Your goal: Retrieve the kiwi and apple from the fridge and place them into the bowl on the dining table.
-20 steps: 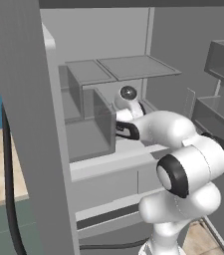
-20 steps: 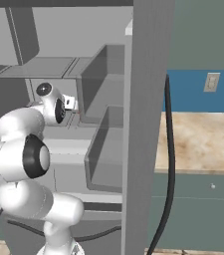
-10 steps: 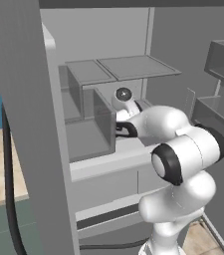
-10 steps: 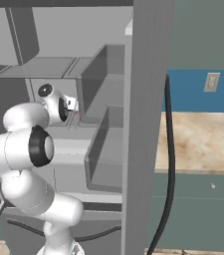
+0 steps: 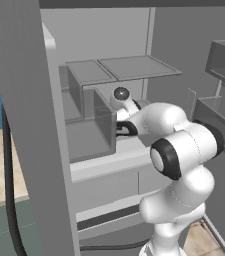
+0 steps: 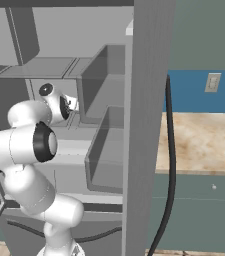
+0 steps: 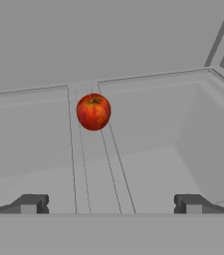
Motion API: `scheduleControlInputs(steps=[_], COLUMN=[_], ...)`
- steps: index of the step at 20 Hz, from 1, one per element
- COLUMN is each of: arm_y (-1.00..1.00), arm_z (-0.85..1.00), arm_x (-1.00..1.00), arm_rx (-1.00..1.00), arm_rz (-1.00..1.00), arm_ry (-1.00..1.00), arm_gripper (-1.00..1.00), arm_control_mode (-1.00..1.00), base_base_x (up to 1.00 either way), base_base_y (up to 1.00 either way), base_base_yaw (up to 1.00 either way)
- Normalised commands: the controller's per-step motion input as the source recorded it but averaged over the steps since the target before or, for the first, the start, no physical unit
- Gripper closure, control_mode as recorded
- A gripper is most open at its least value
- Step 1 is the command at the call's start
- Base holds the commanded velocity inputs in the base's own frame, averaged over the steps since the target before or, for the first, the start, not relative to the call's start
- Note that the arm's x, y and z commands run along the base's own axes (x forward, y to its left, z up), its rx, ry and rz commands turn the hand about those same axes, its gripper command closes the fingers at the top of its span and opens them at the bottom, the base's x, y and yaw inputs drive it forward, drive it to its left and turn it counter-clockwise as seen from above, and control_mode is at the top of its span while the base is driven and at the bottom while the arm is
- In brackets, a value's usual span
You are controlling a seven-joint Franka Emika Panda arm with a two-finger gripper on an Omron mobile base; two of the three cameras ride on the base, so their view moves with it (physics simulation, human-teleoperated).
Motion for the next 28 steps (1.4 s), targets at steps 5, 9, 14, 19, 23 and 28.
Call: scheduleControlInputs(steps=[5,9,14,19,23,28], arm_y=[0.00,0.00,0.00,0.00,0.00,0.00], arm_z=[0.00,-0.05,-0.16,-0.18,-0.12,-0.08], arm_x=[0.16,0.24,0.23,0.22,0.24,0.27], arm_rx=[0.01,0.00,0.00,0.00,0.00,0.00], arm_rz=[0.00,0.00,0.00,0.00,0.00,0.00], arm_ry=[0.01,0.01,0.01,0.00,0.00,0.01], arm_gripper=[-1.00,-1.00,-1.00,-1.00,-1.00,-1.00], arm_control_mode=[-1.00,-1.00,-1.00,-1.00,-1.00,-1.00], base_base_x=[0.00,0.00,0.00,0.00,0.00,0.00], base_base_y=[0.00,0.00,0.00,0.00,0.00,0.00], base_base_yaw=[0.00,0.00,0.00,0.00,0.00,0.00])
